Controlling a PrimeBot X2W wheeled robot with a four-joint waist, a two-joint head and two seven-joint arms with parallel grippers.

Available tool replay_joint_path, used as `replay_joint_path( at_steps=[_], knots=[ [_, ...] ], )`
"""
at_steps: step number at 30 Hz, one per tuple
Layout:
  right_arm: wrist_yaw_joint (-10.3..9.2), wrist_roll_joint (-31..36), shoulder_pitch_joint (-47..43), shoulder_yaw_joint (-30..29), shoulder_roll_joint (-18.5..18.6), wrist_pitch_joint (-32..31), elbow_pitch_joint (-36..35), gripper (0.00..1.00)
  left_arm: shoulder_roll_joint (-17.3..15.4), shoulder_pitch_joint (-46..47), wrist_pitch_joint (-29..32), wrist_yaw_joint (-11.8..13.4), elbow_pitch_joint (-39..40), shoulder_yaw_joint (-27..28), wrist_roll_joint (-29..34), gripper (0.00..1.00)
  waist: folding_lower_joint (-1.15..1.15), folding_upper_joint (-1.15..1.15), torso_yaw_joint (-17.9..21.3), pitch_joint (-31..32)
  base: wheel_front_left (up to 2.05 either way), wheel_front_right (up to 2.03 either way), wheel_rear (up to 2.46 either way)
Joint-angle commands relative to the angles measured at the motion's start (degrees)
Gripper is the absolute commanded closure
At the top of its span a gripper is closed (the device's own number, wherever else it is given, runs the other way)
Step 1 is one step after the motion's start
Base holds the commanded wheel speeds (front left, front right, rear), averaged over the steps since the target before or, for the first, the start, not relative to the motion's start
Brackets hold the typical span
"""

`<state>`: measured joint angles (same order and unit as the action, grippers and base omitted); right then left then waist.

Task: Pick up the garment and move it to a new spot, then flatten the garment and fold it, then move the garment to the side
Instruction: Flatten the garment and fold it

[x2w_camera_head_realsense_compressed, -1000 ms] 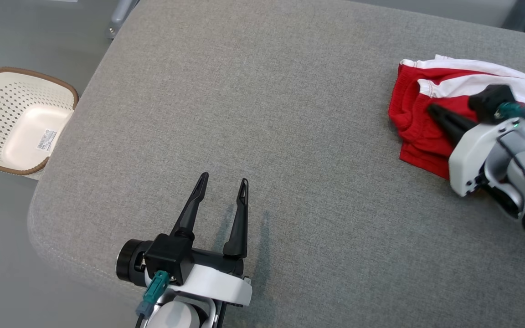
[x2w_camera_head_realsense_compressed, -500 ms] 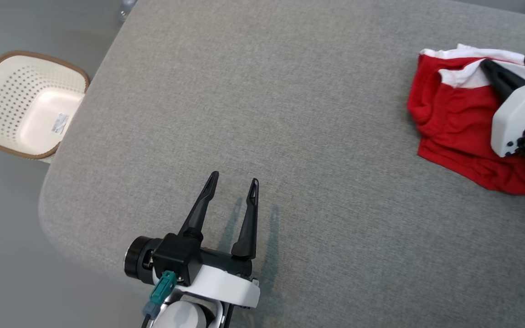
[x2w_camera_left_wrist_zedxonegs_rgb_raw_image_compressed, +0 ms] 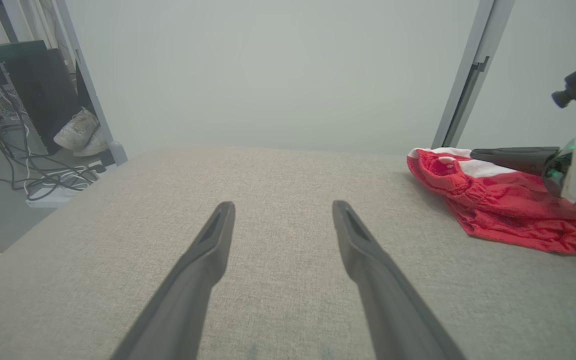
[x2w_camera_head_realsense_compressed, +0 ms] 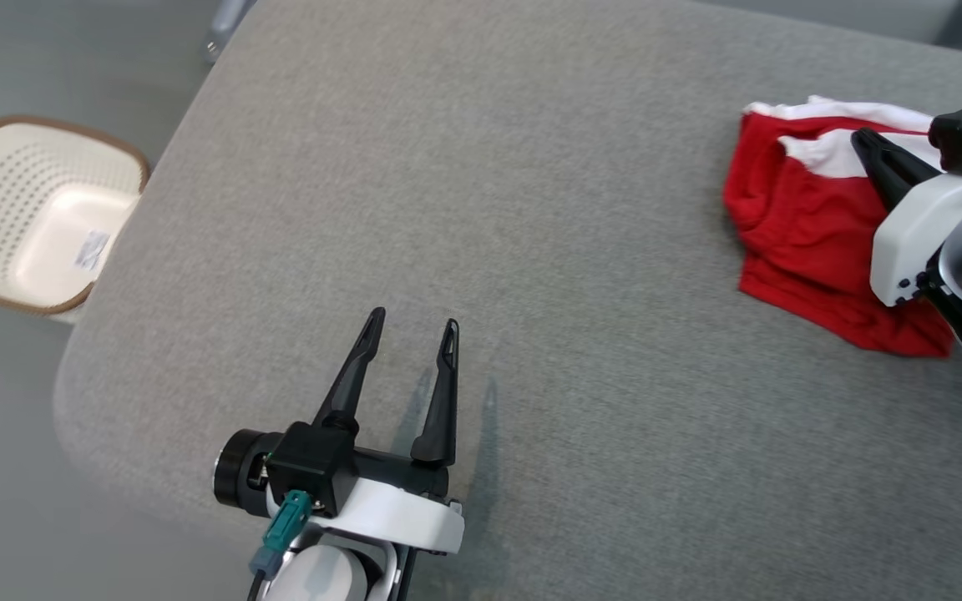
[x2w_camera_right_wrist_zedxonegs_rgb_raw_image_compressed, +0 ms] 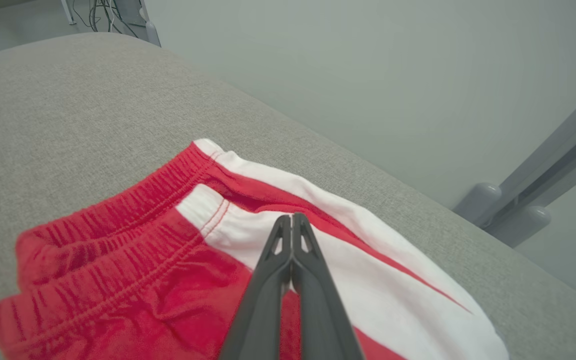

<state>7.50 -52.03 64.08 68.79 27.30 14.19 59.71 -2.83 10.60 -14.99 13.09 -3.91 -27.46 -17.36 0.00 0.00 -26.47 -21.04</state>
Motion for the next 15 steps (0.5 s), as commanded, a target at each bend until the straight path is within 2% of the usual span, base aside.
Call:
replay_joint_path(
  at_steps=[1, 4, 8, 9, 10, 15],
  knots=[
    [-0.02, -0.08, 0.19, -0.28, -0.02, 0.67, -0.66, 1.0, -0.19, 0.53, -0.24, -0.37, 0.02, 0.57, 0.54, 0.0, 0.0, 0.0, 2.24, 2.12, 0.0, 0.0, 0.0],
    [-0.02, -0.06, 0.35, -1.8, -0.71, 1.05, -1.91, 1.0, -0.21, 0.41, -0.24, -0.7, -0.03, 1.65, 1.35, 0.0, 0.0, 0.0, 5.09, 4.47, 0.0, 0.0, 0.0],
    [-0.02, 2.73, -1.3, -9.71, -0.01, 1.05, -6.48, 1.0, -0.21, 0.01, -0.24, -1.34, -0.37, 3.73, 2.78, 0.0, 0.0, 0.0, 9.38, 7.44, 0.0, 0.0, 0.0],
    [-0.02, 4.43, -2.4, -12.36, 0.38, 1.04, -7.78, 1.0, -0.21, -0.14, -0.24, -1.52, -0.48, 4.27, 2.97, 0.0, 0.0, 0.0, 10.45, 8.12, 0.0, 0.0, 0.0],
    [-0.02, 8.68, -5.44, -18.13, 1.07, 1.02, -10.73, 1.0, -0.18, -0.45, -0.24, -1.82, -0.69, 5.28, 3.43, 0.0, 0.0, 0.0, 12.35, 9.36, 0.0, 0.0, 0.0],
    [-0.02, 18.48, -16.96, -33.57, 0.57, 1.03, -18.85, 1.0, -0.23, -1.62, -0.24, -2.31, -1.0, 8.44, 4.4, 0.0, 0.0, 0.0, 16.95, 12.36, 0.0, 0.0, 0.0]
  ],
)
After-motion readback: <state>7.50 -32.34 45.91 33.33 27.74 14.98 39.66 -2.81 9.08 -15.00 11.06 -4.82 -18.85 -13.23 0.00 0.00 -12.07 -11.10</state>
